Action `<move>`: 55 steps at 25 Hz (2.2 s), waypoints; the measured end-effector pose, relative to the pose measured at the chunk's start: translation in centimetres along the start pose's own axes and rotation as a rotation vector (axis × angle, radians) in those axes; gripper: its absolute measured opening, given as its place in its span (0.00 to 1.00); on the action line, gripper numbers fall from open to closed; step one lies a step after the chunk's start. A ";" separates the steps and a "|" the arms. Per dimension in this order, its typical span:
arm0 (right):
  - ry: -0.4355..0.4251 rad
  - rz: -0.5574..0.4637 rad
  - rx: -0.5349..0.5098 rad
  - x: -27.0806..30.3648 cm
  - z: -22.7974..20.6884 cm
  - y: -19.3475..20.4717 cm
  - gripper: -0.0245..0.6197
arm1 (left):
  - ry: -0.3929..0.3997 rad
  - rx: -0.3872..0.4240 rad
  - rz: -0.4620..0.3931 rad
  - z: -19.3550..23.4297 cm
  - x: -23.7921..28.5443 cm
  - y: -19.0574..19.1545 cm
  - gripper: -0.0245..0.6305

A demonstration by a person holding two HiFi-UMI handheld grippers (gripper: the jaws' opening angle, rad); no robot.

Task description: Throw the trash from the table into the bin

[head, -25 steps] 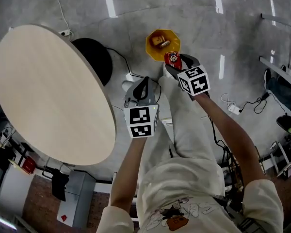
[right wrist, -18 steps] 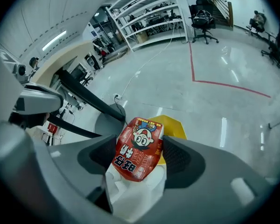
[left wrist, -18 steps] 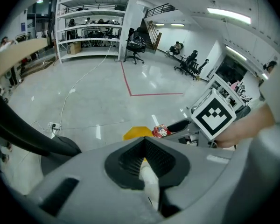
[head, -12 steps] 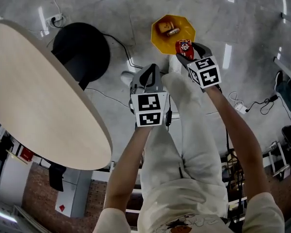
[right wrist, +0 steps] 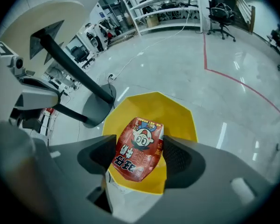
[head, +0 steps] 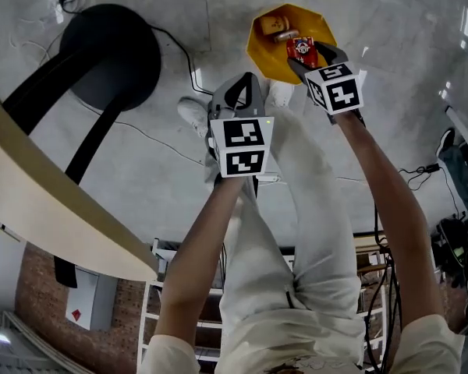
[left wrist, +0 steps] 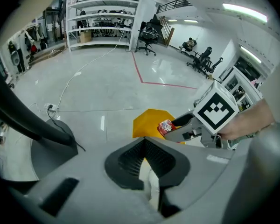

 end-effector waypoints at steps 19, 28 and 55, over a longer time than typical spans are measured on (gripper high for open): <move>-0.034 0.048 0.002 -0.3 3.4 0.2 0.74 | 0.014 0.056 -0.023 1.8 -2.1 -1.0 0.05; -0.088 -0.057 -0.014 -10.1 9.3 -4.8 0.75 | 0.060 0.162 -0.071 -1.8 -11.1 -6.7 0.05; -0.148 -0.212 -0.135 -34.0 29.7 -10.0 0.46 | 0.193 0.195 -0.185 -5.9 -36.5 -11.8 0.05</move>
Point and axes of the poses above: the fingertips, and each gripper's own axes: x forward along the fingers, z to its left, y out of its underside, the point moved 1 cm from there along -x, backward along the fingers, and after that the axes turned 11 degrees about -z, right-handed, at the moved point
